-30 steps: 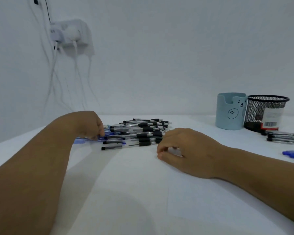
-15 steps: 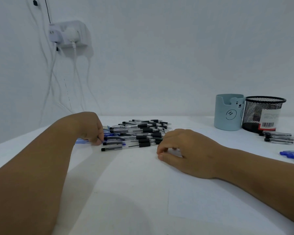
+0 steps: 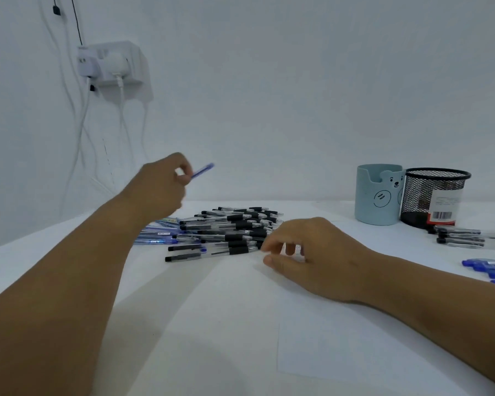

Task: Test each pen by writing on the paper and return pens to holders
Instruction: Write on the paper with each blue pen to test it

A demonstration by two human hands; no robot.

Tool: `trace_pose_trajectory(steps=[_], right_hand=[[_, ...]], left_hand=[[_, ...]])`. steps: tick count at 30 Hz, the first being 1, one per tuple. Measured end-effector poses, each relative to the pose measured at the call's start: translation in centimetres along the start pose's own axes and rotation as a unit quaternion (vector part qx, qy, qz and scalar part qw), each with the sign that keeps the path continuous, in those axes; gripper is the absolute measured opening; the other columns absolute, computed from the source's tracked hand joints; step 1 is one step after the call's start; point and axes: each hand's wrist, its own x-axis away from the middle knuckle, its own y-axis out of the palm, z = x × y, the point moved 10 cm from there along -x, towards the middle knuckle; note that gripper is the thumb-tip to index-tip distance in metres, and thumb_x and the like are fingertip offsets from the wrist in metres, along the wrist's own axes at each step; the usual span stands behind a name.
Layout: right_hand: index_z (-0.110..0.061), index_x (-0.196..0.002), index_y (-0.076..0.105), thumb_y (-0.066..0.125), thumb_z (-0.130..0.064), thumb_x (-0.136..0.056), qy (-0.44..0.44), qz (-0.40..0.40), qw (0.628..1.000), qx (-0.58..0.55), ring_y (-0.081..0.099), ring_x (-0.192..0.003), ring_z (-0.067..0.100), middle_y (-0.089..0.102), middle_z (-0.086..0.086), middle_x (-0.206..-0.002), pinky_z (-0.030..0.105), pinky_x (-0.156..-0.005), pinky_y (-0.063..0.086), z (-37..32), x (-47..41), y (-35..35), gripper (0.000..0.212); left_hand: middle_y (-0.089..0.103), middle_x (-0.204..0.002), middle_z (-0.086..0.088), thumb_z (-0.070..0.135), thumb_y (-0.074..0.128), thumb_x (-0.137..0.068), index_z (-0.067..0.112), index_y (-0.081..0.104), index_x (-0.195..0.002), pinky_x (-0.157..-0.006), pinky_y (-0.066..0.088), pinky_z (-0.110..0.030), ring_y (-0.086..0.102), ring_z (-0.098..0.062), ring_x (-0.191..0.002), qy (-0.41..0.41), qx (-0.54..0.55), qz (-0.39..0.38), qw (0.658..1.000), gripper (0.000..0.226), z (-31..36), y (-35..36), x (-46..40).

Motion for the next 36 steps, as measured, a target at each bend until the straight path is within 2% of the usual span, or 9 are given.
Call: trace_pose_trajectory(steps=[2, 5, 9, 17, 21, 25, 31, 34, 36], right_hand=[[-0.032, -0.102, 0.069, 0.068, -0.038, -0.092, 0.082, 0.097, 0.987, -0.102, 0.058, -0.068, 0.003, 0.067, -0.017, -0.079, 0.012, -0.063, 0.042, 2.0, 0.2, -2.3, 0.012], [-0.035, -0.110, 0.061, 0.071, -0.040, -0.089, 0.178, 0.182, 0.950, -0.181, 0.061, -0.064, 0.006, 0.069, -0.012, -0.075, 0.016, -0.064, 0.047, 5.2, 0.9, -4.3, 0.024], [-0.021, -0.092, 0.073, 0.069, -0.025, -0.094, 0.202, 0.167, 0.926, -0.270, 0.060, -0.056, 0.013, 0.070, -0.001, -0.070, 0.026, -0.057, 0.044, 6.7, 1.4, -3.9, 0.006], [-0.006, -0.075, 0.064, 0.061, -0.013, -0.097, 0.216, 0.240, 0.870, -0.372, 0.056, -0.053, 0.024, 0.061, 0.011, -0.064, 0.030, -0.049, 0.041, 7.5, 2.1, -6.2, 0.023], [-0.006, -0.077, 0.060, 0.060, -0.023, -0.099, 0.231, 0.211, 0.855, -0.415, 0.057, -0.054, 0.027, 0.061, 0.012, -0.064, 0.030, -0.049, 0.041, 6.9, 2.0, -5.3, 0.028], [-0.007, -0.070, 0.060, 0.061, -0.039, -0.098, 0.256, 0.162, 0.863, -0.404, 0.056, -0.051, 0.025, 0.058, 0.011, -0.059, 0.028, -0.046, 0.039, 6.0, 1.8, -3.5, 0.043], [-0.008, -0.063, 0.055, 0.056, -0.022, -0.098, 0.255, 0.211, 0.852, -0.407, 0.051, -0.045, 0.026, 0.053, 0.012, -0.053, 0.028, -0.044, 0.035, 6.3, 2.0, -4.2, 0.038], [-0.002, -0.072, 0.058, 0.044, -0.014, -0.096, 0.239, 0.246, 0.832, -0.436, 0.051, -0.042, 0.028, 0.055, 0.019, -0.054, 0.027, -0.042, 0.034, 6.8, 2.3, -5.3, 0.030], [0.002, -0.082, 0.065, 0.038, -0.010, -0.094, 0.239, 0.253, 0.827, -0.440, 0.054, -0.045, 0.030, 0.061, 0.023, -0.060, 0.027, -0.041, 0.039, 7.3, 2.5, -5.9, 0.032]], left_hand=[[0.065, -0.079, -0.008, 0.005, 0.048, -0.100, 0.022, 0.060, -0.097, -0.039, 0.037, -0.018, 0.054, -0.014, -0.053, 0.076, 0.022, -0.057, 0.995, 0.021, 3.5, 2.7, 1.2], [0.066, -0.076, -0.003, 0.012, 0.050, -0.102, 0.026, 0.061, -0.098, -0.043, 0.035, -0.013, 0.042, -0.005, -0.043, 0.165, 0.019, -0.118, 0.979, 0.019, 7.6, 6.6, 3.3], [0.068, -0.077, -0.001, 0.019, 0.052, -0.103, 0.030, 0.061, -0.102, -0.049, 0.037, -0.013, 0.044, -0.008, -0.048, 0.219, 0.023, -0.151, 0.964, 0.015, 9.4, 9.8, 4.8], [0.064, -0.074, -0.007, 0.022, 0.053, -0.103, 0.019, 0.067, -0.098, -0.048, 0.036, -0.012, 0.044, -0.010, -0.050, 0.202, 0.061, -0.160, 0.964, 0.015, 9.0, 10.8, 5.0], [0.047, -0.057, 0.007, 0.021, 0.042, -0.106, 0.018, 0.057, -0.089, -0.049, 0.032, -0.018, 0.039, -0.009, -0.049, 0.240, 0.020, -0.150, 0.959, 0.024, 9.8, 11.1, 5.5], [0.043, -0.056, 0.005, 0.029, 0.038, -0.106, 0.021, 0.047, -0.086, -0.051, 0.030, -0.023, 0.038, -0.015, -0.053, 0.314, -0.020, -0.134, 0.940, 0.023, 11.6, 11.7, 6.7], [0.041, -0.054, 0.008, 0.043, 0.041, -0.105, 0.037, 0.053, -0.095, -0.050, 0.031, -0.017, 0.034, -0.010, -0.051, 0.257, 0.033, -0.206, 0.944, 0.016, 11.0, 12.1, 6.6], [0.047, -0.052, 0.012, 0.044, 0.052, -0.097, 0.034, 0.057, -0.097, -0.046, 0.032, -0.013, 0.040, -0.008, -0.047, 0.146, 0.044, -0.247, 0.957, 0.011, 8.7, 11.9, 5.6], [0.050, -0.053, 0.018, 0.035, 0.065, -0.089, 0.030, 0.063, -0.088, -0.049, 0.034, -0.014, 0.043, -0.004, -0.048, 0.140, -0.013, -0.256, 0.956, 0.006, 7.5, 11.4, 5.3]])
